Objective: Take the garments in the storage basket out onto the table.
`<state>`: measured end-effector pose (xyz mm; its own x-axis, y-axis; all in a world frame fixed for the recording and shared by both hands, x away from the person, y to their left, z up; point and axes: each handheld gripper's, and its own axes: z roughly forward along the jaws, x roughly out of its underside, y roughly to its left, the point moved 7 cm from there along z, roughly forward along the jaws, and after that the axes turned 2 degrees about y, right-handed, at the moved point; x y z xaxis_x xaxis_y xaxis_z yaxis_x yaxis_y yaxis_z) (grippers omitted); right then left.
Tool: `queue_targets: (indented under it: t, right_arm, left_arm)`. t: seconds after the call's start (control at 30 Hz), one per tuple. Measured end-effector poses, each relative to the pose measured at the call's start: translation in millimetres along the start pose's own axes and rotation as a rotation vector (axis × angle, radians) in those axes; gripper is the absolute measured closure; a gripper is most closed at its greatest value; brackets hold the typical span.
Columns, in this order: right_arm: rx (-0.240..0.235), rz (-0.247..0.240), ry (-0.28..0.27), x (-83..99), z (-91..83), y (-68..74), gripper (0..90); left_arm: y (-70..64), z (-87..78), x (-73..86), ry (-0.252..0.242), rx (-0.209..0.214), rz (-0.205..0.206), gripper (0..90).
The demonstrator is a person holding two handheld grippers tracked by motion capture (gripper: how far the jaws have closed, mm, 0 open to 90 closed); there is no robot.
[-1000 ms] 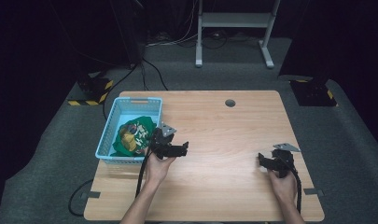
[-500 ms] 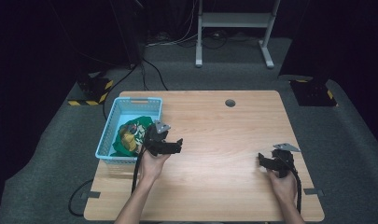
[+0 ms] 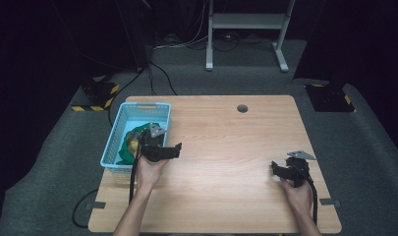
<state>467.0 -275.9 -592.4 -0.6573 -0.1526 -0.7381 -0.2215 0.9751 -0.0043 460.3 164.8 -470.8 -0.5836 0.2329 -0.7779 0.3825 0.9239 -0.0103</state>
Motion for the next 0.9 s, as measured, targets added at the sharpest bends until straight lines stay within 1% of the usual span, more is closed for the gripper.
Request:
queue_targets:
  t: [0.03,0.07,0.1,0.13,0.17,0.2,0.23,0.27,0.3,0.5,0.53,0.57,0.63,0.67,0.77,0.8,0.83,0.9]
  right_arm:
    - [0.000,0.000,0.000,0.0,0.0,0.0,20.5]
    - [-0.001,0.001,0.001,0.1,0.0,0.2,20.5]
    - [-0.001,0.001,0.001,0.1,0.0,0.2,20.5]
    - [-0.002,0.001,0.001,0.1,-0.1,0.4,20.5]
    - [-0.003,-0.003,0.000,0.0,0.0,0.4,20.5]
    - [-0.003,-0.002,0.000,0.0,0.0,0.5,20.5]
    - [-0.003,-0.002,0.000,0.0,0.0,0.5,20.5]
    - [-0.004,-0.003,0.000,0.0,0.1,0.6,20.5]
    - [-0.004,-0.003,0.000,0.0,0.1,0.6,20.5]
    - [-0.006,-0.004,0.001,0.0,0.0,0.9,20.4]
    - [-0.006,-0.005,0.000,0.0,0.0,0.9,20.4]
    - [-0.006,-0.005,0.000,0.0,0.0,0.9,20.4]
    - [-0.006,-0.005,0.001,0.0,0.0,1.0,20.3]
    - [-0.007,-0.005,0.000,0.0,0.1,1.0,20.3]
    - [-0.007,-0.005,0.001,0.0,0.0,1.0,20.3]
    - [-0.007,-0.006,0.000,0.0,0.1,1.1,20.3]
    - [-0.007,-0.006,0.000,0.0,0.1,1.1,20.3]
    - [-0.008,-0.007,0.000,-0.1,0.2,1.3,20.3]
  left_arm:
    - [0.0,0.0,0.0,0.000,0.000,0.000,9.9]
    - [7.4,-1.9,0.9,0.004,-0.016,-0.011,9.8]
    - [7.4,-1.9,0.9,0.004,-0.016,-0.011,9.5]
    - [15.0,-3.8,1.3,0.006,-0.029,-0.019,9.2]
    - [15.0,-3.8,1.3,0.006,-0.029,-0.019,8.9]
    - [22.9,-5.5,1.7,0.012,-0.051,-0.021,8.6]
    - [22.9,-5.5,1.7,0.012,-0.051,-0.021,8.3]
    - [30.4,-6.3,2.4,0.020,-0.072,-0.024,7.8]
    - [30.4,-6.3,2.4,0.020,-0.072,-0.024,7.5]
    - [50.1,-4.9,7.0,0.054,-0.102,-0.043,5.1]
    - [56.1,-3.7,8.6,0.065,-0.120,-0.047,3.9]
    - [56.1,-3.7,8.6,0.065,-0.120,-0.047,3.5]
    - [60.8,-1.4,10.4,0.075,-0.119,-0.060,2.7]
    - [65.5,1.3,12.2,0.089,-0.120,-0.069,2.4]
    - [69.4,4.2,13.9,0.101,-0.119,-0.079,1.8]
    - [72.0,7.2,15.3,0.111,-0.107,-0.089,1.6]
    - [72.0,7.2,15.3,0.111,-0.107,-0.089,1.6]
    - [76.7,13.0,17.1,0.136,-0.107,-0.092,1.4]
